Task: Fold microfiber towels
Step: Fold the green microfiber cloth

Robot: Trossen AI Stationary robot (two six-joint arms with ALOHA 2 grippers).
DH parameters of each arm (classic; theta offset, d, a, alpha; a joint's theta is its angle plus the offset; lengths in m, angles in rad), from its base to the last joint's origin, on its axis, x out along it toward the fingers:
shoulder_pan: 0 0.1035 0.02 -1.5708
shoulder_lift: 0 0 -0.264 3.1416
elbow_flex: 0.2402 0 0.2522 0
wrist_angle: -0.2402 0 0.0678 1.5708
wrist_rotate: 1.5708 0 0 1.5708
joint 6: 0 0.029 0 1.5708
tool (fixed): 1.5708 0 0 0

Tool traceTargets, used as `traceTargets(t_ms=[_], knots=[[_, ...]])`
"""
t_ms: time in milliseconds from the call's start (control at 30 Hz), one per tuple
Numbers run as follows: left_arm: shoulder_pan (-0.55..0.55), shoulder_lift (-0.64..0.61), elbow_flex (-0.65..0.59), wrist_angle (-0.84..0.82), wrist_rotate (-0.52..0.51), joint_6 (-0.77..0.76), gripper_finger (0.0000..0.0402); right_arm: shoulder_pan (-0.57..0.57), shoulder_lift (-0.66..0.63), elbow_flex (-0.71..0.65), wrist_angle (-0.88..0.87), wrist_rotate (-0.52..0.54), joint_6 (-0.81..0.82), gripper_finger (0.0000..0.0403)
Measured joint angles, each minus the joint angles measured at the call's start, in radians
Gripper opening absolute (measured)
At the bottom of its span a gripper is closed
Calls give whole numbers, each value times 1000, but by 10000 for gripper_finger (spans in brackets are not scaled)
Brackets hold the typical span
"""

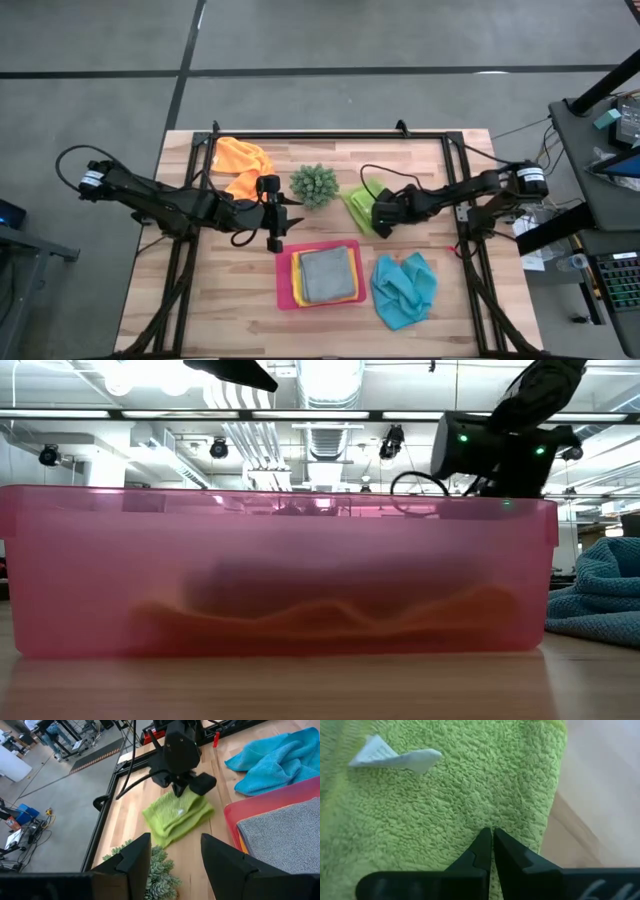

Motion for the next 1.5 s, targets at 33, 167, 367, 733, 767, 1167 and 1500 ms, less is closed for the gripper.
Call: traceTargets(t_ms=[33, 167, 367, 733, 767, 1167, 1500], knots=[[0, 0, 0, 0, 0, 0, 159, 0, -11, 0, -38, -2, -1, 13], [0, 0, 0, 0, 0, 0, 159, 0, -74, 0, -170, -4, 1, 13], [0, 0, 0, 1, 0, 0, 159, 0, -215, 0, -210, -6, 40, 13], [0, 46, -2, 26, 0, 23, 159, 0, -295, -1, 115, -165, 70, 63], [0, 50, -2, 34, 0, 25, 159, 0, -283, -1, 135, -163, 72, 75], [0, 52, -2, 52, 0, 47, 159, -45, -85, -1, 287, -153, 80, 203], [0, 52, -2, 59, 0, 53, 159, -48, 30, 55, 281, -152, 47, 204]])
